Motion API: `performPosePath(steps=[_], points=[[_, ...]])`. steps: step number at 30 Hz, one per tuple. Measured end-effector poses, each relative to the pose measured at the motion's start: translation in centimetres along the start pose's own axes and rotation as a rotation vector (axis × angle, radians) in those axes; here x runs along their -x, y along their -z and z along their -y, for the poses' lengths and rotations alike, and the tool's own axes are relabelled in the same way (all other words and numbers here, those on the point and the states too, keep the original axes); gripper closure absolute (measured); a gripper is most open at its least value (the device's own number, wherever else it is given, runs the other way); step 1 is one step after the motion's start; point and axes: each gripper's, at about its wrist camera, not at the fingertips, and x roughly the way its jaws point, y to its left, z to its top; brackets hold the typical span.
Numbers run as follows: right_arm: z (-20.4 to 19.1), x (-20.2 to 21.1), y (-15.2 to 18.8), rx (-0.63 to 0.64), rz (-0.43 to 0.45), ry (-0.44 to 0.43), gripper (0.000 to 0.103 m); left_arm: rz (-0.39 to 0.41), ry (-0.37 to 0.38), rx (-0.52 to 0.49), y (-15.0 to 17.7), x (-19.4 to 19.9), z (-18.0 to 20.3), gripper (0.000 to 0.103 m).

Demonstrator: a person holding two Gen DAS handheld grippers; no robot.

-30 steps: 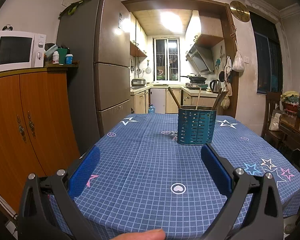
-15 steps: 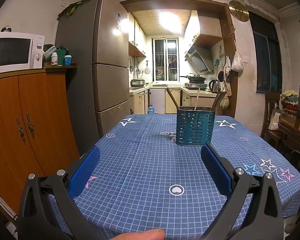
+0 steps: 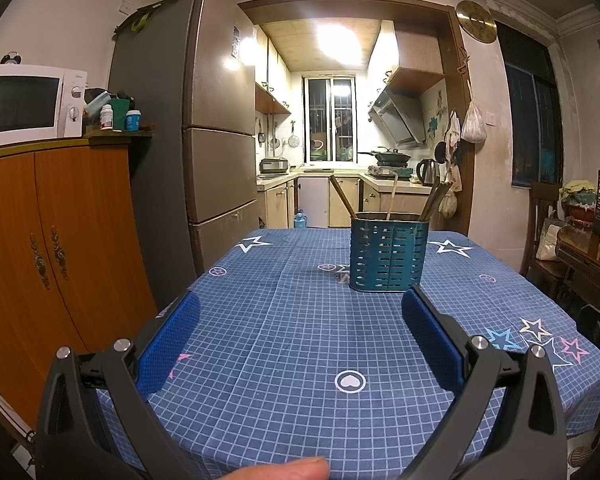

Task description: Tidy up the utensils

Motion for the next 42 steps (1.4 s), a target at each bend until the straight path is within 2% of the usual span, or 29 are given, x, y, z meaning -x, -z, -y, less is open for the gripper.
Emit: performPosePath(steps=[27,31,34,38,42], points=[[0.4,-0.3,0.1,0.000,-0.005,-0.006,0.005,0.004,0.012,0.002,-0.1,-0.4,0.7,0.006],[0.4,-0.3,0.1,0.000,-0.006,-0.006,0.005,0.001,0.043,0.015,-0.2,-0.3,0.8,0.006],[0.3,-0.4,0.1,0.000,-0.008,-0.008,0.005,0.010,0.032,0.005,-0.3,-0.4,1.0,0.006],[0.3,-0.4,0.1,-0.001,-0.010,-0.008,0.005,-0.027,0.021,0.001,-0.1,-1.3,1.0,0.006],[0.5,-0.6,0.0,-0.003,-0.015,-0.007,0.005,-0.011,0.012,-0.010,0.1,-0.9,1.2,0.006]])
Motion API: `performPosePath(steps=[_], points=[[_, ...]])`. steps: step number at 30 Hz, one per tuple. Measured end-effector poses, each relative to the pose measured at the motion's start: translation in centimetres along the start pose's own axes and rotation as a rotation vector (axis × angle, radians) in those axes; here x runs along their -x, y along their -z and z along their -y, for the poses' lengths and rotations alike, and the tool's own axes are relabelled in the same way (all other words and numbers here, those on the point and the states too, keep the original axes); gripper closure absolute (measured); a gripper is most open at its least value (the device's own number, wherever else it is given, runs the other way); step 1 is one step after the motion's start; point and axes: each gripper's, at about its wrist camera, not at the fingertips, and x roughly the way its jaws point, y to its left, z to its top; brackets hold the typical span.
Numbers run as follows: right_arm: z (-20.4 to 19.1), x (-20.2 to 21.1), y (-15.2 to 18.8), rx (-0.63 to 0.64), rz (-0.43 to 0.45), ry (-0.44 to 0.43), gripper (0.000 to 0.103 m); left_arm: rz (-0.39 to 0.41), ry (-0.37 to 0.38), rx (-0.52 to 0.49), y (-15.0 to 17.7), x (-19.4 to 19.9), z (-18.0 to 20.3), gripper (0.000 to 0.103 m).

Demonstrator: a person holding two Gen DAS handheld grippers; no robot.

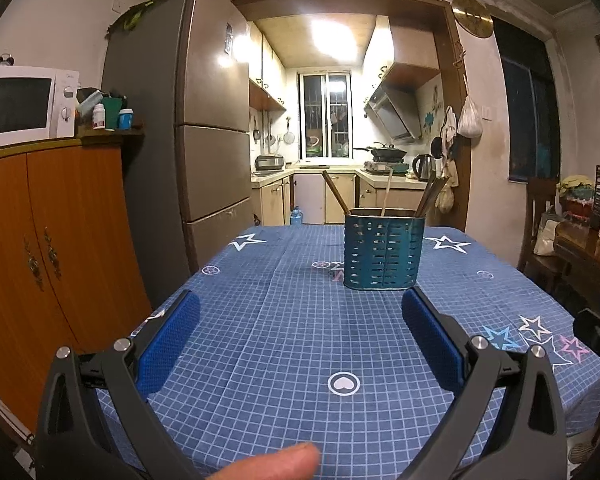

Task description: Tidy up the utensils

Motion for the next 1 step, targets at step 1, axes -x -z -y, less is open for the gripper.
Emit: performPosePath(steps=[1], points=[[-0.03,-0.06,-0.02,-0.001,-0.001,0.000,0.005,0.003,0.001,0.002,-0.05,0.07,0.01,0.006]])
